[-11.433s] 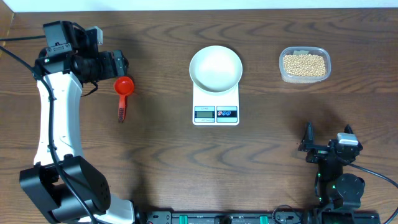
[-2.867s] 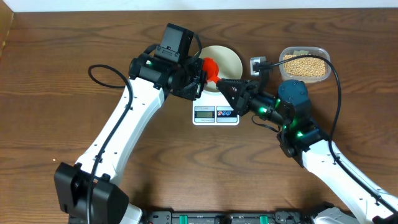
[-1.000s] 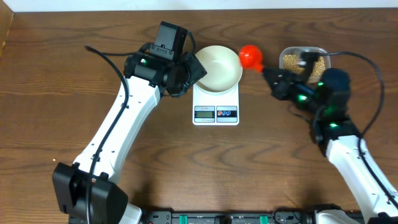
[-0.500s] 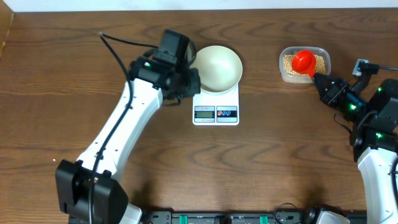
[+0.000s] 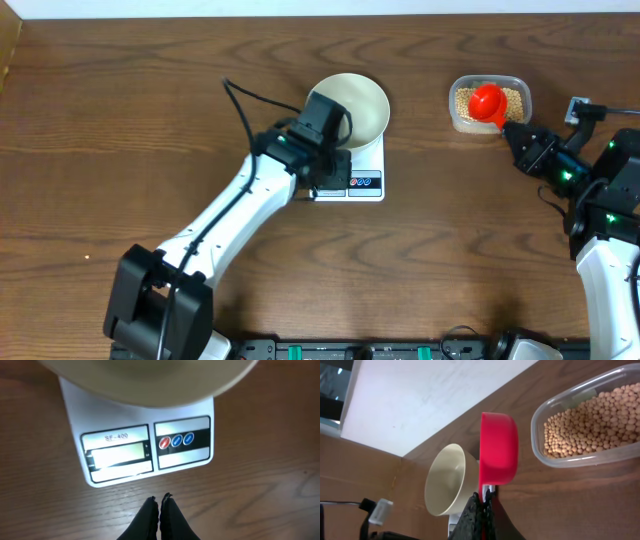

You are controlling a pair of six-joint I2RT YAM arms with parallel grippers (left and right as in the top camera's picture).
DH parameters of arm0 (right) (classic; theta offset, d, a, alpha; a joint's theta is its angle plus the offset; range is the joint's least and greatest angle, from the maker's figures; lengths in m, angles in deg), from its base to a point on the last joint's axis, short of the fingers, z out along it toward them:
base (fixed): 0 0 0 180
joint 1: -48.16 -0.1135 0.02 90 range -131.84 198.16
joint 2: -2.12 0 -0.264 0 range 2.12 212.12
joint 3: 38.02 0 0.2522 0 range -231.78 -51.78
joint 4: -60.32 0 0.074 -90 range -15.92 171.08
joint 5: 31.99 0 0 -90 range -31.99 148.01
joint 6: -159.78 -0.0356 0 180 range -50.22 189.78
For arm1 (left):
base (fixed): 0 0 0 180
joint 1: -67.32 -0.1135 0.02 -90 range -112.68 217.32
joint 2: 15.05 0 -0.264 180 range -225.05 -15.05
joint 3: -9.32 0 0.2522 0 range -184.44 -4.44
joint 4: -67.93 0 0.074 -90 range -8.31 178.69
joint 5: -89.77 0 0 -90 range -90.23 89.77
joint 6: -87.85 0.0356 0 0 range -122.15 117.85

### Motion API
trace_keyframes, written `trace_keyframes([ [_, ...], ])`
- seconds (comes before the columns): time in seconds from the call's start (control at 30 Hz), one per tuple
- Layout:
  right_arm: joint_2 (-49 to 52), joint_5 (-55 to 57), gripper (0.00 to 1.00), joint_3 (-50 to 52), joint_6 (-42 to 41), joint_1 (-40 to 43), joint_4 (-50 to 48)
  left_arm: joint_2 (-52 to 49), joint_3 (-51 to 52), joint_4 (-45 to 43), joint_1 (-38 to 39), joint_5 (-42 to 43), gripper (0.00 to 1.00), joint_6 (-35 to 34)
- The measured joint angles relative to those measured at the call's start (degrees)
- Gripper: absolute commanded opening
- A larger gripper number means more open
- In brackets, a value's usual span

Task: Scoop item into bowl and weigh 50g on scale
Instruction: 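Move the left gripper down to the scale's front buttons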

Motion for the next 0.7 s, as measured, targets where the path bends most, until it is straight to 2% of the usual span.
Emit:
trace_keyframes([
  [0.17,0.0,0.0,0.01,0.0,0.5,0.0,0.7,0.0,4.3,-3.2,4.6,-4.9,0.07,-1.5],
  [0.37,0.0,0.0,0.01,0.0,0.7,0.1,0.9,0.0,9.6,-13.0,10.5,-11.0,0.07,-3.3],
  [0.7,0.0,0.0,0.01,0.0,1.6,0.1,2.0,-0.1,15.5,-27.5,11.2,-14.4,0.07,-4.5],
])
